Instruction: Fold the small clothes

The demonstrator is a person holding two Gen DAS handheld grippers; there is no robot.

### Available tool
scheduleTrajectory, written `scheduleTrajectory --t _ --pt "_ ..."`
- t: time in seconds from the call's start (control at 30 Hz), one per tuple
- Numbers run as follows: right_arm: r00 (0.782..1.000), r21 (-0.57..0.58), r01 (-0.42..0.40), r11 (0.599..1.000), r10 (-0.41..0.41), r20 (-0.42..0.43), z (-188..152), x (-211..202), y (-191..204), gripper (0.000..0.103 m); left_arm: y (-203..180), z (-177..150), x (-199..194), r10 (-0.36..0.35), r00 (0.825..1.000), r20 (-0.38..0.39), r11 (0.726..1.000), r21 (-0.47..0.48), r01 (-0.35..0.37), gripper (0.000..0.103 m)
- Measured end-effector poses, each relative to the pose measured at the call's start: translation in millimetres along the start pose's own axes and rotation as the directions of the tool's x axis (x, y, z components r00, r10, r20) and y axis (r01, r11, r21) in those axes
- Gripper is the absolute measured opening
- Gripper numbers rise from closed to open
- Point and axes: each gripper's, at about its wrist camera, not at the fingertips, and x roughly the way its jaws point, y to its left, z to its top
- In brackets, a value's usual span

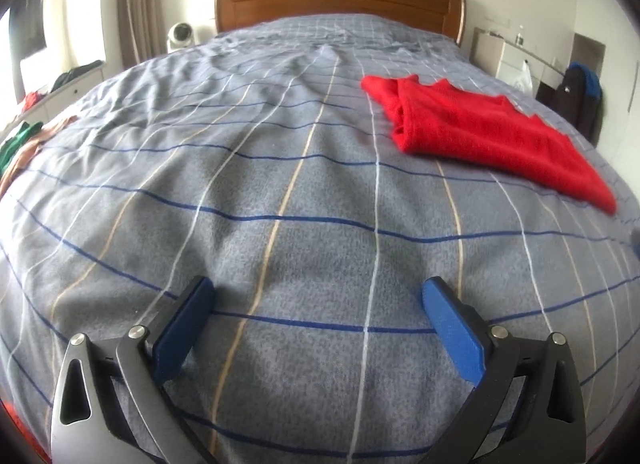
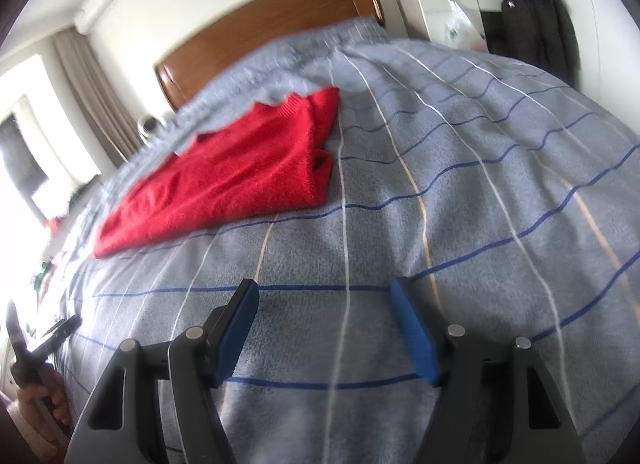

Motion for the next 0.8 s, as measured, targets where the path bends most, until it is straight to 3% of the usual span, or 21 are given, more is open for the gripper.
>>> scheduleTrajectory --t 0.1,0.2,0.3,0.47,0.53,0.57,0.67,0.8 --pt "0.996 0.044 -0.082 0.996 0.083 -0.023 36.5 -1.7 1.9 0.068 -0.6 -0.1 2.5 0.003 1.000 0.002 1.000 0.003 -0.003 0.103" --pt "0.996 0.058 -0.090 0.994 0.091 -0.016 79.7 6.0 0.3 0.068 -0.8 -0.5 2.6 0.008 1.000 0.006 1.000 0.005 -0.008 0.103" --pt "0.996 0.130 -0.051 0.990 0.059 -0.063 113.6 38.8 -12.1 0.068 -0.6 -0.8 2.4 0.006 1.000 0.006 1.000 0.005 -0.006 0.103" --pt "0.972 0.317 -0.108 0.942 0.166 -0.164 118.8 101.2 -23.2 0.065 -0.3 -0.5 1.8 0.006 1.000 0.008 1.000 0.005 -0.006 0.103" --pt "0.971 0.314 -0.082 0.946 0.147 -0.190 115.2 114.7 -15.5 0.042 -0.9 -0.2 1.4 0.004 1.000 0.007 1.000 0.005 -0.004 0.103" --pt "0.975 0.292 -0.052 0.955 0.112 -0.193 117.2 113.2 -9.3 0.017 -1.0 0.0 1.1 0.003 1.000 0.007 1.000 0.004 -0.003 0.103" --pt "0.984 0.270 -0.055 0.961 0.099 -0.149 132.6 92.3 11.6 0.013 -1.0 -0.1 1.2 0.007 1.000 0.007 1.000 0.005 -0.007 0.103" --pt "0.965 0.166 -0.214 0.963 0.234 -0.114 158.6 64.1 78.1 0.013 -2.7 0.5 1.9 0.018 1.000 0.003 1.000 0.006 -0.018 0.103"
